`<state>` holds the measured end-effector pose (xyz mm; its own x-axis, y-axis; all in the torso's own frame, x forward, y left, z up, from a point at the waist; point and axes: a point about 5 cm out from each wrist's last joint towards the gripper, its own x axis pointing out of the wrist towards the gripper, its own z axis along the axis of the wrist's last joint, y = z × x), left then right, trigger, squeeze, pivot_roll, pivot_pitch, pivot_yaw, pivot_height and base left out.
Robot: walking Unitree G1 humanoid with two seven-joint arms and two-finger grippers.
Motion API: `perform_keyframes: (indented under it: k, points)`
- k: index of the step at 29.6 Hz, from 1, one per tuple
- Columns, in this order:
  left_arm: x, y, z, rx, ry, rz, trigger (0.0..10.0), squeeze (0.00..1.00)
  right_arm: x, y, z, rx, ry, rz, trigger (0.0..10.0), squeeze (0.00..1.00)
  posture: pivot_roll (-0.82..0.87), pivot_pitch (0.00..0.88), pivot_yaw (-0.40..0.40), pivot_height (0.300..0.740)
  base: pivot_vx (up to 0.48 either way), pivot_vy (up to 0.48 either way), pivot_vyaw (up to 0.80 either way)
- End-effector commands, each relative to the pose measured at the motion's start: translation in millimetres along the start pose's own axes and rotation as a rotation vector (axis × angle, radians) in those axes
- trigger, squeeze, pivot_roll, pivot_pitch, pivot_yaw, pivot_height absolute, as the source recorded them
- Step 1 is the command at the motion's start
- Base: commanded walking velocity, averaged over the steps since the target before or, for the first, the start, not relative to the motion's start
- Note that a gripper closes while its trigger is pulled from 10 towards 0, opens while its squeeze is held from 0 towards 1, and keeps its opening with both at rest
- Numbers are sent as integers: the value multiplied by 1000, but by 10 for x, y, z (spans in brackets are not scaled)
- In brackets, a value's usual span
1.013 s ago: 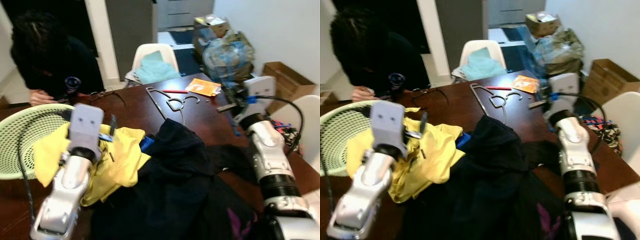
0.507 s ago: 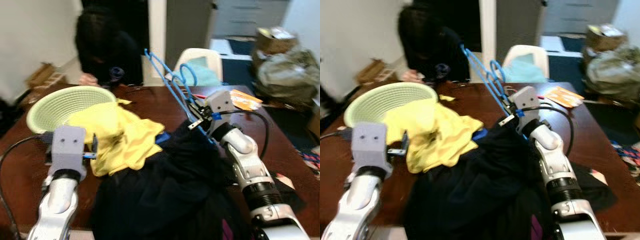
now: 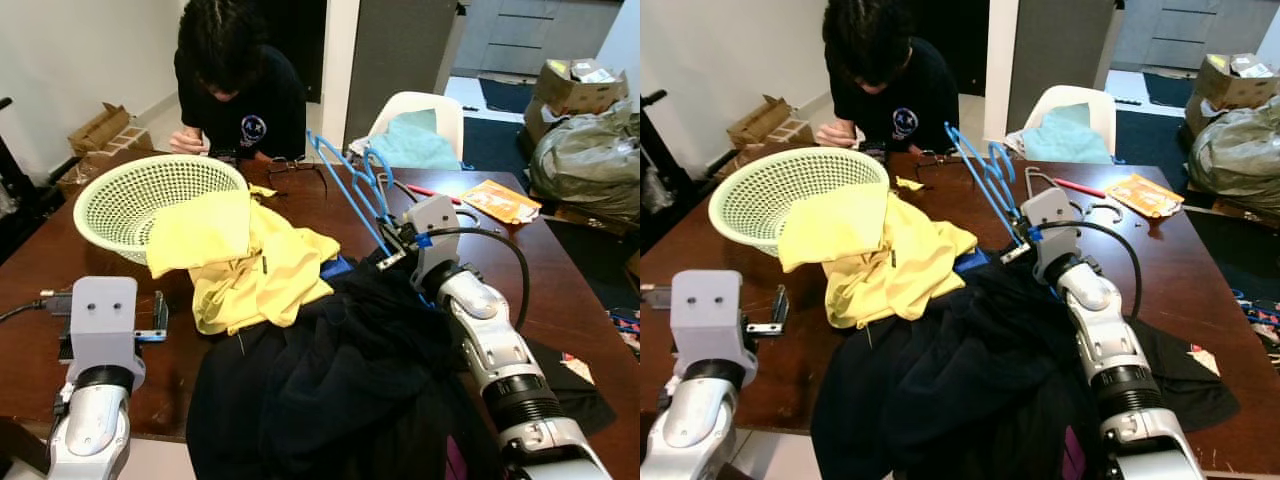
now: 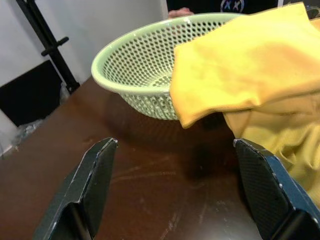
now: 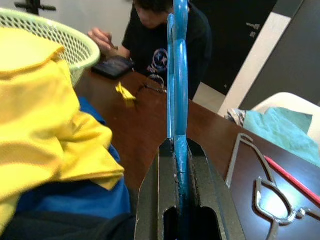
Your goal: Hang hanger
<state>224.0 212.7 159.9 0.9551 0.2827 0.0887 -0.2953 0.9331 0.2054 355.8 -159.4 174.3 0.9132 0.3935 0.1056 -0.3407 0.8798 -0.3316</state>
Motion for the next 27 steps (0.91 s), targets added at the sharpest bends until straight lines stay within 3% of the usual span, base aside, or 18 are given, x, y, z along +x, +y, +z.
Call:
perform_keyframes:
  k: [1,3,6,10,14,20,22,27]
  points:
    - [-8,-68,-76,-22,39,-26,10000,0,-45,-40,-129,-2,75,-43,10000,0,126,0,-39,740,0,0,0]
    - [-6,-64,-162,-27,85,-41,10000,0,-104,-21,-297,-22,171,-51,10000,0,119,0,-40,740,0,0,0]
    - [-25,-40,-236,-36,133,-47,10000,0,-144,1,-406,-22,229,-45,10000,0,118,0,-41,740,0,0,0]
    - [-63,-120,-359,-39,190,-134,10000,0,-185,29,-515,-3,270,-48,10000,0,121,0,-51,740,0,0,0]
    - [-38,-95,-406,-29,206,-132,10000,0,-191,47,-537,-7,281,-45,10000,0,118,0,-55,740,0,0,0]
    - [83,167,-521,-3,224,-45,10000,0,-225,54,-569,-11,296,-52,10000,0,109,0,-58,740,0,0,0]
    - [184,277,-505,17,202,-15,10000,0,-250,40,-579,-16,301,-58,10000,0,96,0,-54,740,0,0,0]
    - [377,305,-354,3,122,-20,10000,0,-279,-5,-584,-22,306,-78,10000,0,84,0,-52,740,0,0,0]
